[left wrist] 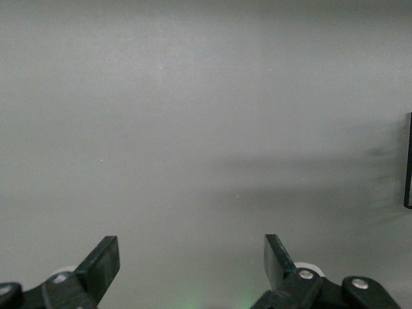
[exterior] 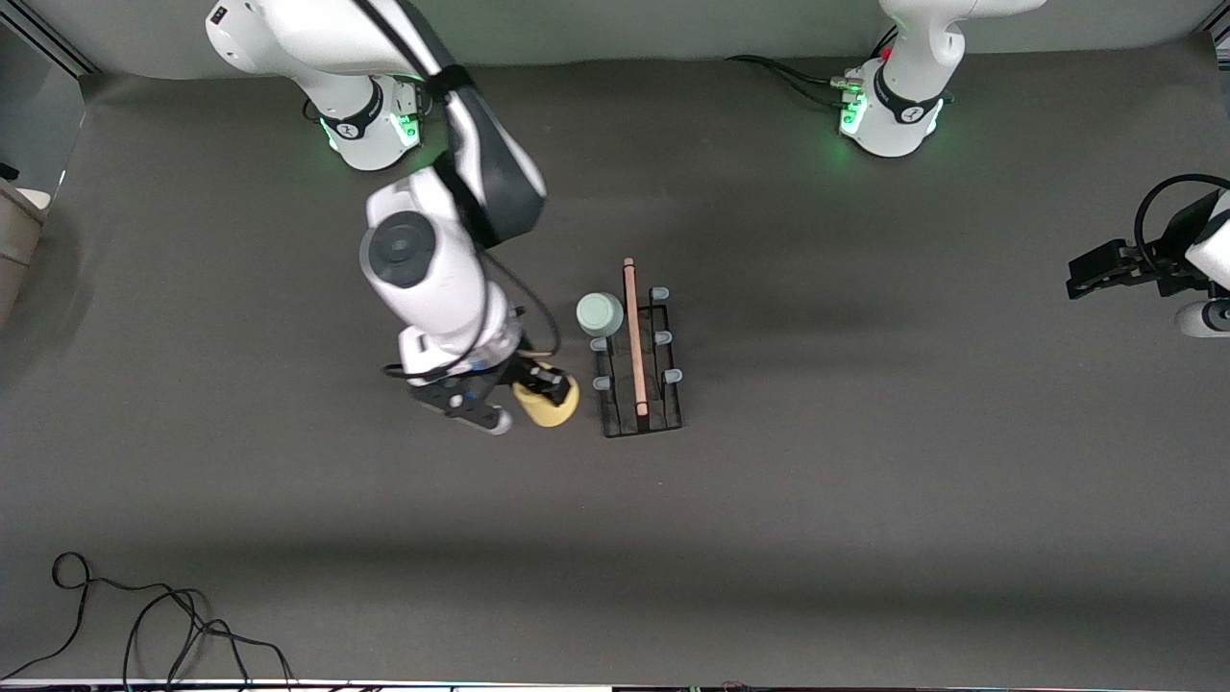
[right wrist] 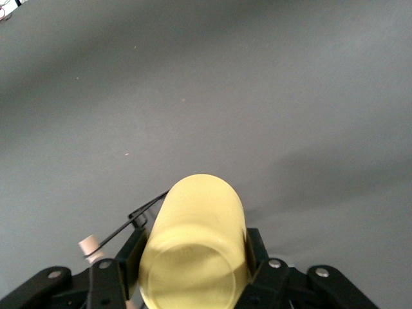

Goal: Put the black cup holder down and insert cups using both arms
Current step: 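Carry the yellow cup to the rack and lower it onto a peg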

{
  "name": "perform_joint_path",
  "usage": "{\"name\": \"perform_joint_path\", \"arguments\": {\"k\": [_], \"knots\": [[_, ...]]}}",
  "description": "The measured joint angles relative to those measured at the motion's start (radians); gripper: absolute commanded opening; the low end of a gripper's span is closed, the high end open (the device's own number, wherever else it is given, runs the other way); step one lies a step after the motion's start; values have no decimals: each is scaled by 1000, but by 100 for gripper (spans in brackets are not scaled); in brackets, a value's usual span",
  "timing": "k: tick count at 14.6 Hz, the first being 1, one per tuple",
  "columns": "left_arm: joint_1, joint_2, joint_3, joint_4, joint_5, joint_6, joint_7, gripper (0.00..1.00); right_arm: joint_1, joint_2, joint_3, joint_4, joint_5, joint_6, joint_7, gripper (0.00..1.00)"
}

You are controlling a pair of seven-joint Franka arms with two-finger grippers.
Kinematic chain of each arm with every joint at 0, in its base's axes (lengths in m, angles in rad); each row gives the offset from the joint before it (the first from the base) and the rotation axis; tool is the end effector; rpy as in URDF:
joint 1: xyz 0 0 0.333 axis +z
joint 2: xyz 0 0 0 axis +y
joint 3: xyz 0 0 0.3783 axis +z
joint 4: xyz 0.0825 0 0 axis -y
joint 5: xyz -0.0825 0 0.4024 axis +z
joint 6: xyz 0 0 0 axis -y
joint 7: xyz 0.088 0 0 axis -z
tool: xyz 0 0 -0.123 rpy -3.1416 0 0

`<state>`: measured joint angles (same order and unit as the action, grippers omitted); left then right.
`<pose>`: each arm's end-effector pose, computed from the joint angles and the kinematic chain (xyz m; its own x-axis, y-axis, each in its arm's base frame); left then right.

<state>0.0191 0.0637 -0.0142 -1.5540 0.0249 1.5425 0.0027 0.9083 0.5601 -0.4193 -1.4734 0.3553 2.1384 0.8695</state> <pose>0.5907 0.0063 0.6396 0.9972 0.0029 -0.0752 0.0011 -0.9997 -0.0238 0.6345 0.4322 0.4182 0.8887 -0.4582 0.0160 -0.4477 -0.8749 -0.1847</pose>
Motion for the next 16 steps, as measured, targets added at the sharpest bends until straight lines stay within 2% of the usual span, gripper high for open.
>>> {"name": "perform_joint_path", "arguments": {"k": [4, 8, 9, 10, 11, 13, 16], "knots": [[0, 0, 0, -7, 0, 2, 0, 100, 2, 88, 37, 79, 0, 1, 84, 1], [0, 0, 1, -7, 0, 2, 0, 100, 5, 129, 48, 93, 0, 28, 97, 2], [0, 0, 1, -7, 0, 3, 0, 100, 11, 138, 50, 93, 0, 42, 99, 18], [0, 0, 1, -7, 0, 3, 0, 100, 17, 145, 50, 94, 0, 48, 101, 61], [0, 0, 1, -7, 0, 3, 0, 100, 20, 153, 50, 95, 0, 54, 102, 86], [0, 0, 1, -7, 0, 3, 0, 100, 21, 165, 50, 97, 0, 58, 103, 100], [0, 0, 1, -7, 0, 3, 0, 100, 19, 169, 47, 102, 0, 59, 103, 100]]}}
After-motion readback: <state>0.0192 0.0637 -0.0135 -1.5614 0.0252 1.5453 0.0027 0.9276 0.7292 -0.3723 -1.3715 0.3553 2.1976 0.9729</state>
